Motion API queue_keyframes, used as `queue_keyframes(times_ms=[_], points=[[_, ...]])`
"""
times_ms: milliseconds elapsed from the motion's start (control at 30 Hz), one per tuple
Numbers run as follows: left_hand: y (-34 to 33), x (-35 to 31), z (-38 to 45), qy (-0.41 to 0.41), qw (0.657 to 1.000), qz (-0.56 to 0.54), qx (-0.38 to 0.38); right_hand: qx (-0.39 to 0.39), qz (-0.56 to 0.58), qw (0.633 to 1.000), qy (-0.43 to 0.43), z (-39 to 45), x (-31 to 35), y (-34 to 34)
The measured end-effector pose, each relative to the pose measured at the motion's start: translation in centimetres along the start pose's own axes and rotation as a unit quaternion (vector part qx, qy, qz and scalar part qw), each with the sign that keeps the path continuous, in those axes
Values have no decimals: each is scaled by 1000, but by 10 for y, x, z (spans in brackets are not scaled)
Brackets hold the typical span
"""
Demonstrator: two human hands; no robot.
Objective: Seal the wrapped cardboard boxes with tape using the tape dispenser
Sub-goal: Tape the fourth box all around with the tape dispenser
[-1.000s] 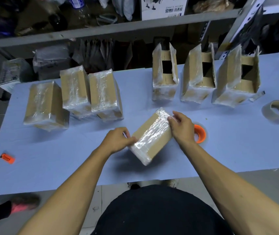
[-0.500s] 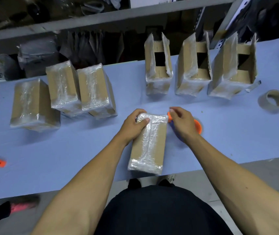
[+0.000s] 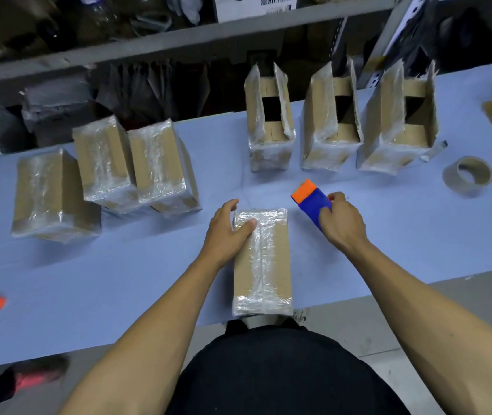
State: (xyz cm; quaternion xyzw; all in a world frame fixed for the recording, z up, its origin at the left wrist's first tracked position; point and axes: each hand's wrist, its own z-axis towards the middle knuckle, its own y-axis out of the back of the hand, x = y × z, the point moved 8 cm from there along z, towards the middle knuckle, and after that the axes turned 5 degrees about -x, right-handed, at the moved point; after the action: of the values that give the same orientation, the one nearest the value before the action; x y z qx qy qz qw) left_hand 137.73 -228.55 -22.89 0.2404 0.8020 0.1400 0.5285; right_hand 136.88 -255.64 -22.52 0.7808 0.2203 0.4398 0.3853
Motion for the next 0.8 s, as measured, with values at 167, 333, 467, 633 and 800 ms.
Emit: queue_keyframes(times_ms=[167,333,467,633,800], points=[[20,-44,7,-99,992,39,-70,-44,-6,997,62,-3,32,45],[21,-96,23,0,991,-135,1,-57,-5,972,228,-22,87,78],[20,-124,18,26,959,-261,104,-30,14,946,323,-39,119,90],[37,-127,20,-25,968,-246,33,-22,4,932,362,-45,126,89],[51,-110,19,-77,980,-179,-39,-10,-59,916,397,-47,129,79]])
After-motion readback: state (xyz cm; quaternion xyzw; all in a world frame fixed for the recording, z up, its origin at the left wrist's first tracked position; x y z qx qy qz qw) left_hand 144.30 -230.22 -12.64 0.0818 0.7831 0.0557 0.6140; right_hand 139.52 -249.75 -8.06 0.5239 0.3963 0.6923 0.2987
